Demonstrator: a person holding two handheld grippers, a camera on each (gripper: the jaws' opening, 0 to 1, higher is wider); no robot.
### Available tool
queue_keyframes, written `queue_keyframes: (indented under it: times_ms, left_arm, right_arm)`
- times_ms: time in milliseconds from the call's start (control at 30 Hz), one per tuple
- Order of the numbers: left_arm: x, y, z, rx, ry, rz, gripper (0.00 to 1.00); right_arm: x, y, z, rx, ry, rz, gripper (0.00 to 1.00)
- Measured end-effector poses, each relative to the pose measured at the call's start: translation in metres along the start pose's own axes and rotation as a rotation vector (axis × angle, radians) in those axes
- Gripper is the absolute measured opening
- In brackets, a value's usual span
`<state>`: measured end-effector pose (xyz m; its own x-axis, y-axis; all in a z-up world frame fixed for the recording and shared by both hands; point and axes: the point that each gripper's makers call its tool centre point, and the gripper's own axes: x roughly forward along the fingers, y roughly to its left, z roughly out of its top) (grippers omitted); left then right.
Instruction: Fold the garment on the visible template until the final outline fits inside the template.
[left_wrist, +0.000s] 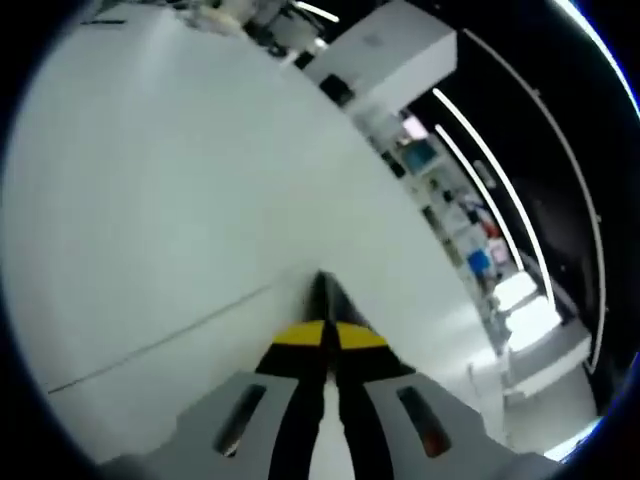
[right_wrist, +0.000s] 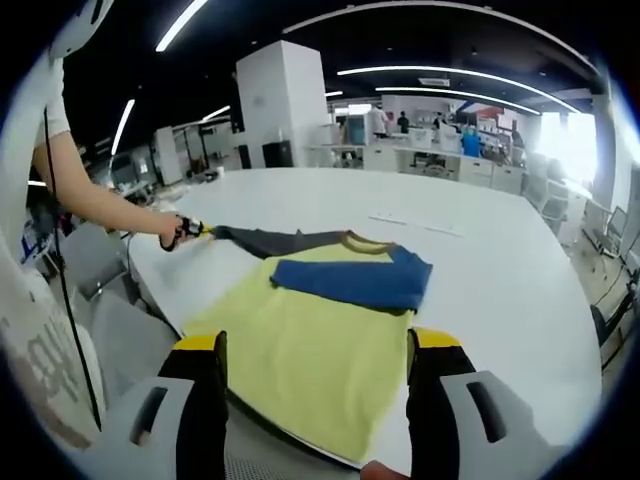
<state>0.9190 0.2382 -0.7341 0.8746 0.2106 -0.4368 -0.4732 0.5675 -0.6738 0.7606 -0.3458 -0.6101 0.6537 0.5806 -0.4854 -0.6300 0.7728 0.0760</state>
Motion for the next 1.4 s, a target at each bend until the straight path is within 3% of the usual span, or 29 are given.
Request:
queue_keyframes:
  times_ms: [133, 267, 400, 567, 700, 800, 900, 1100, 1200, 1300, 1400]
  left_arm:
    - [-0.007, -0.013, 0.013, -0.003, -0.025, -0.037, 0.00]
    - [-0.012, -0.028, 0.023, 0.044, -0.030, -0.068, 0.00]
    - [-0.018, -0.054, 0.032, 0.072, -0.041, -0.124, 0.00]
    - [-0.031, -0.099, 0.039, 0.179, -0.072, -0.198, 0.00]
    - [-0.042, -0.133, 0.038, 0.176, -0.079, -0.259, 0.00]
    - [-0.051, -0.170, 0.037, 0.240, -0.085, -0.326, 0.00]
    - [-0.057, -0.206, 0.030, 0.331, -0.072, -0.387, 0.00]
    - [-0.061, -0.276, 0.009, 0.336, -0.036, -0.536, 0.00]
    - [-0.067, -0.315, -0.015, 0.453, -0.012, -0.611, 0.00]
    - [-0.073, -0.346, -0.036, 0.454, 0.020, -0.681, 0.00]
    - [-0.079, -0.369, -0.061, 0.530, 0.048, -0.723, 0.00]
  right_arm:
    - [0.004, 0.010, 0.002, 0.006, -0.013, 0.032, 0.73]
    - [0.006, 0.014, 0.003, 0.002, -0.027, 0.048, 0.73]
    - [0.002, 0.010, 0.008, 0.013, -0.056, 0.040, 0.73]
    - [-0.003, 0.001, 0.008, 0.028, -0.074, 0.018, 0.72]
    - [-0.009, -0.003, 0.010, 0.052, -0.103, 0.002, 0.73]
    - [-0.013, -0.004, 0.007, 0.054, -0.105, -0.005, 0.73]
    - [-0.015, -0.007, 0.003, 0.063, -0.106, -0.017, 0.72]
    - [-0.018, -0.009, -0.001, 0.076, -0.118, -0.029, 0.72]
    - [-0.021, -0.012, -0.004, 0.087, -0.121, -0.045, 0.72]
    - [-0.026, -0.015, -0.006, 0.102, -0.130, -0.058, 0.72]
    - [-0.028, -0.019, -0.014, 0.113, -0.115, -0.069, 0.72]
